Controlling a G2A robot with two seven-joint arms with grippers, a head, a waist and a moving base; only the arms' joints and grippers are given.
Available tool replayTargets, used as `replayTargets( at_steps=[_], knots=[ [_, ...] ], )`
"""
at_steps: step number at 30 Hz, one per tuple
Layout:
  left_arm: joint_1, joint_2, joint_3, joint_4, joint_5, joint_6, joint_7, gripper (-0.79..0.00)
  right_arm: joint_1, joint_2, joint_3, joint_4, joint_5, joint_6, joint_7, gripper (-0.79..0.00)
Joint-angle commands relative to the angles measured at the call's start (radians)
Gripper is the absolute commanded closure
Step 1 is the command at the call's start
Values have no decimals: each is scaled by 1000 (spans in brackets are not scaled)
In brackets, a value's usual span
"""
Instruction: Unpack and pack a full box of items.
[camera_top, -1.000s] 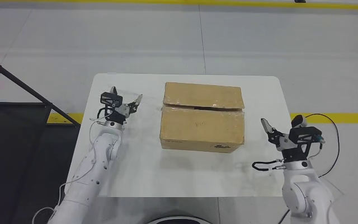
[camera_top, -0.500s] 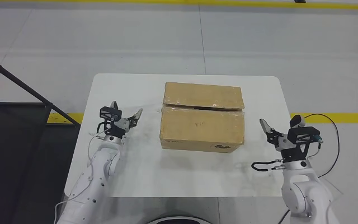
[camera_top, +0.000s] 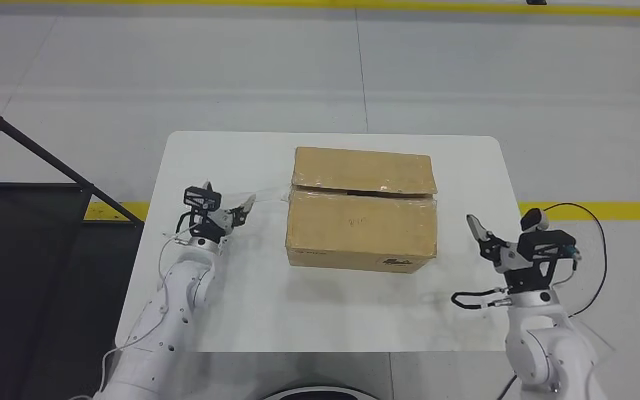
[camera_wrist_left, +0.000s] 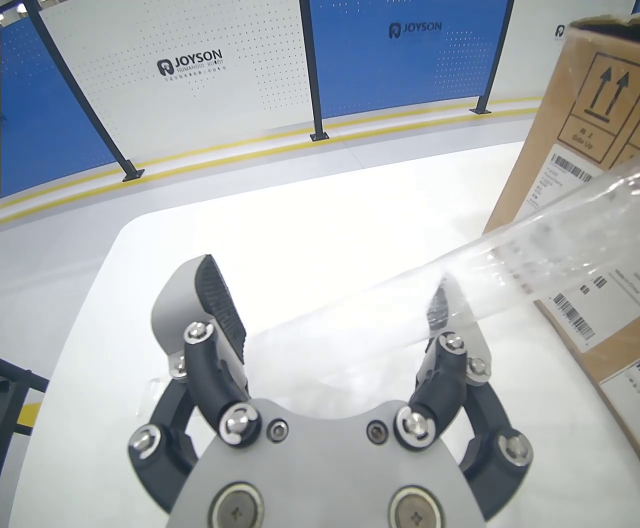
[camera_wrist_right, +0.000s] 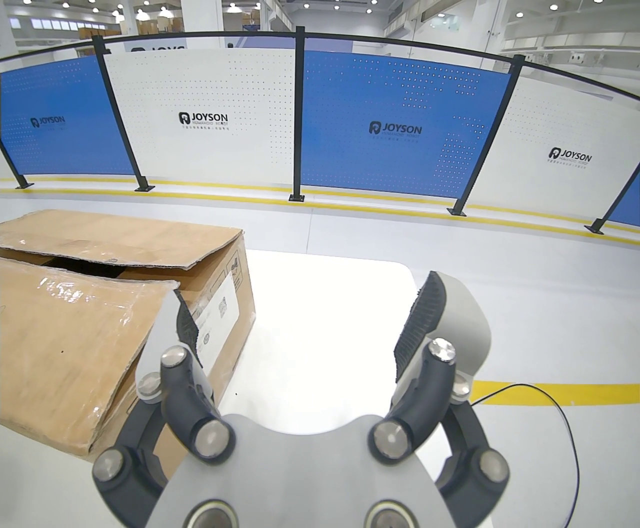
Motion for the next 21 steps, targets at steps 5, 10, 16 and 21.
replayTargets(
  at_steps=[5, 10, 16, 21],
  knots=[
    [17, 0, 0, -6, 8, -12, 8, -785, 3, -1, -6, -2, -4, -2, 1, -785],
    [61, 7, -18, -61, 44, -34, 23, -785, 18, 3, -20, -7, -42, -50, 49, -785],
    [160, 26, -76, -186, 81, -124, 38, -785, 52, 7, -27, -29, 31, -153, 103, -785],
    [251, 42, -130, -300, 90, -228, 23, -785, 76, 12, -14, -24, 197, -283, 139, -785]
  ],
)
